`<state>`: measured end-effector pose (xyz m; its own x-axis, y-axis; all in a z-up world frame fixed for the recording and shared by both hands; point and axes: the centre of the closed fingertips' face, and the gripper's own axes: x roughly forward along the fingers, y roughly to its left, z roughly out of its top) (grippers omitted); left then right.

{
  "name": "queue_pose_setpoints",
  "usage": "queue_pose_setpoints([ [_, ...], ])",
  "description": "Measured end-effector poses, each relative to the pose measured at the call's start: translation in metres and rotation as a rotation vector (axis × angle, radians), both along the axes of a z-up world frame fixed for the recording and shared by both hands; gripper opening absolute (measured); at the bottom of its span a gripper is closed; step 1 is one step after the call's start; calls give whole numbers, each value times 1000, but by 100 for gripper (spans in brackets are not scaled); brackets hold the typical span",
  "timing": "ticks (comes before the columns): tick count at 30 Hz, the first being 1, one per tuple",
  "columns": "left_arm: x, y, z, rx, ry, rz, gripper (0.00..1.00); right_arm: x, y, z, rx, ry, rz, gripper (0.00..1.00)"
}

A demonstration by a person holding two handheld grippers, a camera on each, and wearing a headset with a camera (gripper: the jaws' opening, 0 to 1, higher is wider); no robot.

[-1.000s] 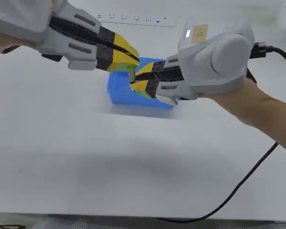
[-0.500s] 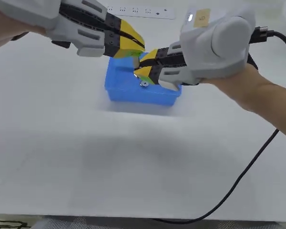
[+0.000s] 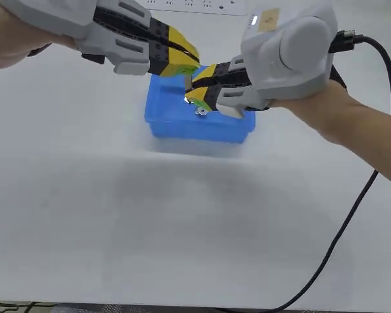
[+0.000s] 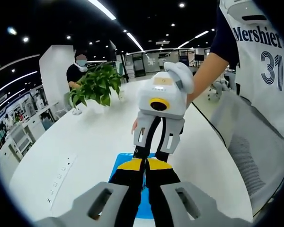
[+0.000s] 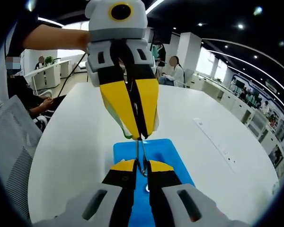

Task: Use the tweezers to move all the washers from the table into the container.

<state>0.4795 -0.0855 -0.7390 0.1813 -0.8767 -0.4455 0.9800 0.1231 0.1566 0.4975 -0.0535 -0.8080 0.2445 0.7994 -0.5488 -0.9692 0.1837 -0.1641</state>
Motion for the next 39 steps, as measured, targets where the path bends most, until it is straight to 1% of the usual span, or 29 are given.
queue_pose_setpoints([
  [5,3,-3,-7,4,12,-2,5,2,-3,-6,-3,16,-9,10],
  [11,4,-4,-16,18,30,-6,5,1,-4,-15,-7,36,-13,10],
  [23,6,0,-22,27,39,-5,5,0,0,-21,-8,48,-8,10],
  [30,7,1,-27,25,52,-5,5,2,1,-26,-14,59,-10,10],
  [33,9,1,-28,23,54,-1,5,1,0,-26,-14,61,-15,10],
  [35,9,1,-28,24,52,-2,5,1,0,-26,-11,67,-22,11],
  [39,7,1,-27,24,51,-5,5,-1,-1,-24,-10,66,-21,11],
])
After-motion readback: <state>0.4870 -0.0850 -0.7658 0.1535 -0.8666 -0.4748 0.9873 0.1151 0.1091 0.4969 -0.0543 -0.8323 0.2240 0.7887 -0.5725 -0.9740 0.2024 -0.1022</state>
